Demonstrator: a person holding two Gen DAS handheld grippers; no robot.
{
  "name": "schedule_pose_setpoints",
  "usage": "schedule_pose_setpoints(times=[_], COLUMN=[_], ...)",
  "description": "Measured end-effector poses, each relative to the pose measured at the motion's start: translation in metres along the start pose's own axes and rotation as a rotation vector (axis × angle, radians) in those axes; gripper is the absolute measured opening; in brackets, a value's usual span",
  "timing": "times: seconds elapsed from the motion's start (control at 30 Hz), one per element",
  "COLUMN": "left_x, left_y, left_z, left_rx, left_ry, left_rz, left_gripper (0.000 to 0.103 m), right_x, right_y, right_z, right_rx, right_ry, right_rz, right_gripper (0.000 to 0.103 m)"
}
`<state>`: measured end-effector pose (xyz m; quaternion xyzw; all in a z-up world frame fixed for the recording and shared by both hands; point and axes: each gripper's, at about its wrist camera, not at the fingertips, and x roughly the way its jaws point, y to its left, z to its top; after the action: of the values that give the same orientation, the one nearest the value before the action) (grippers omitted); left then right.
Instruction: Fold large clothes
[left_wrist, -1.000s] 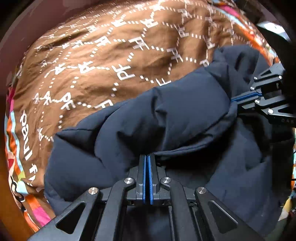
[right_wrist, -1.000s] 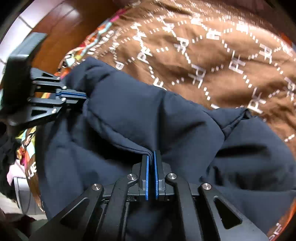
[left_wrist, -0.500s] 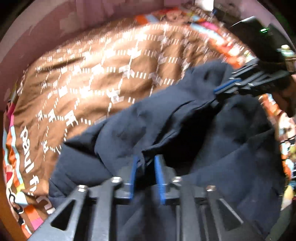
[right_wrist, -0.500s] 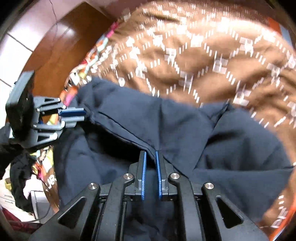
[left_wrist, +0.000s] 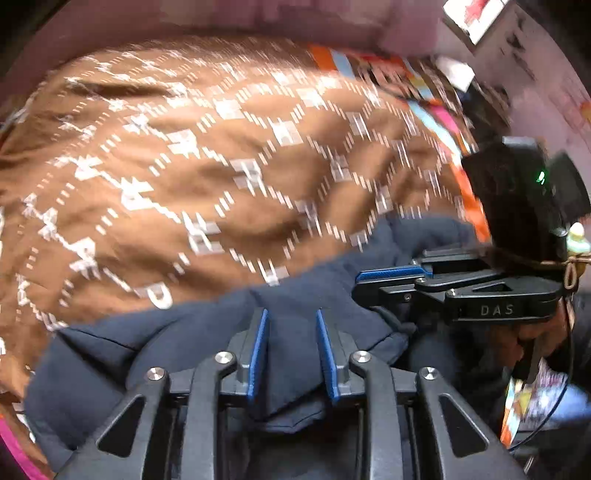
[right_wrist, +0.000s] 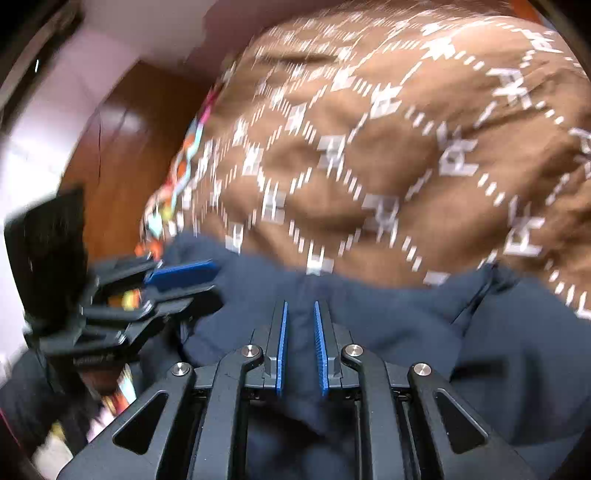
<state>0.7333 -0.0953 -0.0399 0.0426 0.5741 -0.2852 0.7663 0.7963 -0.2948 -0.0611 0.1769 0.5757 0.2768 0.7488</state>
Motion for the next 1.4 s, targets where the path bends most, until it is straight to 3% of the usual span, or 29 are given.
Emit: schedule_pose_setpoints(times=[0.17,0.23,0.33,0.53,0.7,0.77,0.97,1.17,1.27,1.33,1.37,1.4], left_x=[0.017,0.023,0.038,0.052,0.022,0.019,0.044,0.023,0.002,-0.012,-0.019,-0.026], left_y=[-0.006,-0.002,0.008,-0.002,-0.009,-0.010,-0.008,-0.023,-0.031,-0.037,-0.039,-0.039], left_z=[-0.029,-0.034,-0.040,-0.053,-0.074,-0.082,-0.087,-0.107,-0.116,-0.121,-0.123,-0.124], left_rx=[0.095,0.090,0.044,0.047,0.015,0.022,-0.047,-0.099,-0.154,-0.182,-0.190,-0.196], left_ry=[0.143,0.187,0.234,0.214,0.106,0.103,0.132,-0.027,-0.102,-0.156,-0.186,-0.212], left_rz=[0.032,0.064,0.066,0.127,0.128,0.149,0.220,0.249,0.252,0.254,0.259,0.267], left_gripper=[0.016,0.005,0.003,0.003,0.003,0.003,0.003,0.003,0.005,0.012,0.019,0.026], right_x=[0.019,0.024,0.037,0.055,0.024,0.009,0.027,0.016,-0.010,-0.023,-0.031,-0.041], right_y=[0.004,0.003,-0.001,0.002,0.018,0.022,-0.008,-0.003,0.005,0.014,0.020,0.026], right_z=[-0.028,-0.032,-0.033,-0.047,-0.057,-0.061,-0.059,-0.082,-0.092,-0.099,-0.103,-0.109], right_rx=[-0.080,-0.090,-0.064,-0.088,-0.129,-0.156,-0.042,-0.033,-0.057,-0.090,-0.105,-0.121], right_ry=[0.167,0.190,0.215,0.170,0.112,0.074,0.091,-0.045,-0.134,-0.191,-0.223,-0.259], right_rz=[-0.094,-0.107,-0.116,-0.172,-0.259,-0.317,-0.290,-0.289,-0.311,-0.326,-0.339,-0.357], right_gripper=[0.005,0.004,0.000,0.000,0.000,0.000,0.000,0.000,0.010,0.028,0.044,0.052])
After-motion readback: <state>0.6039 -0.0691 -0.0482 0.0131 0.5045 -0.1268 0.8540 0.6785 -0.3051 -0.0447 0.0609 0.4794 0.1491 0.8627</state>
